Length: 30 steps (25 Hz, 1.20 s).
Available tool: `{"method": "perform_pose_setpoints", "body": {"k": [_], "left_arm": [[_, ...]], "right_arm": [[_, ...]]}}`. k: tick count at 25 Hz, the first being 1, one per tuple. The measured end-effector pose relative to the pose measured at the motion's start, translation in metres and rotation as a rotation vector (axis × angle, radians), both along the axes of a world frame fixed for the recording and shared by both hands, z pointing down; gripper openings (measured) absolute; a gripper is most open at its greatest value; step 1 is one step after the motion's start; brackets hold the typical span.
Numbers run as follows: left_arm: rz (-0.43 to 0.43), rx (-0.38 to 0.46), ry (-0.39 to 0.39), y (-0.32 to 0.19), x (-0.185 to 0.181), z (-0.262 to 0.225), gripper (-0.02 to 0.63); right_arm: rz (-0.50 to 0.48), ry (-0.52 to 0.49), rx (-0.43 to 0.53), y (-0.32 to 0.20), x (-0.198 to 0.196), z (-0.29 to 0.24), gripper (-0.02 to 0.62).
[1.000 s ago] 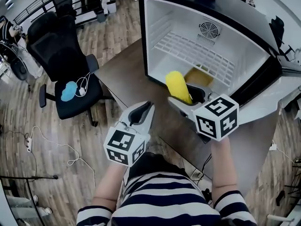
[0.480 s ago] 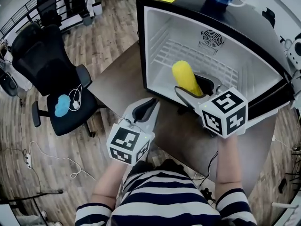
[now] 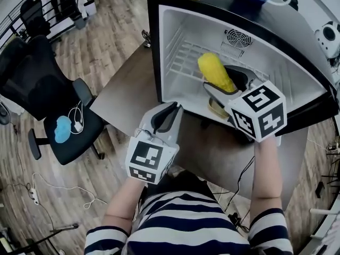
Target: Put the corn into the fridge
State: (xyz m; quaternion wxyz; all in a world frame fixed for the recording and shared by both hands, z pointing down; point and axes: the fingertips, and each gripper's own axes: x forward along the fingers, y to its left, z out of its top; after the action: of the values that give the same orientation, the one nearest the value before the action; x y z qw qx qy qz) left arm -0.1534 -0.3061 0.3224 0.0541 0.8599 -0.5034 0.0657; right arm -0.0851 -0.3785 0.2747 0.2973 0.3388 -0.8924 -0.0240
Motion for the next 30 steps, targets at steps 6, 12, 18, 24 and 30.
{"method": "perform_pose_setpoints", "body": {"k": [6,12,18,24,30], "left_arm": [[0.046,0.013,0.001,-0.017,0.000,-0.001,0.000],[0.093,0.013,0.003,-0.028,0.004,0.001,0.000],[0.108,0.005,0.000,-0.038,0.006,0.011,0.000],[0.079,0.011,0.016,-0.049,0.002,0.014,0.000],[0.084,-0.002,0.018,-0.053,0.009,0.021,0.000]], "right_arm": [[0.052,0.107,0.064,-0.028,0.008,0.005,0.253],[0.075,0.215,0.088,-0.053,0.022,0.017,0.253],[0.077,0.293,0.081,-0.072,0.026,0.032,0.253],[0.071,0.291,0.066,-0.079,0.022,0.042,0.255],[0.058,0.284,0.039,-0.091,0.021,0.051,0.255]]}}
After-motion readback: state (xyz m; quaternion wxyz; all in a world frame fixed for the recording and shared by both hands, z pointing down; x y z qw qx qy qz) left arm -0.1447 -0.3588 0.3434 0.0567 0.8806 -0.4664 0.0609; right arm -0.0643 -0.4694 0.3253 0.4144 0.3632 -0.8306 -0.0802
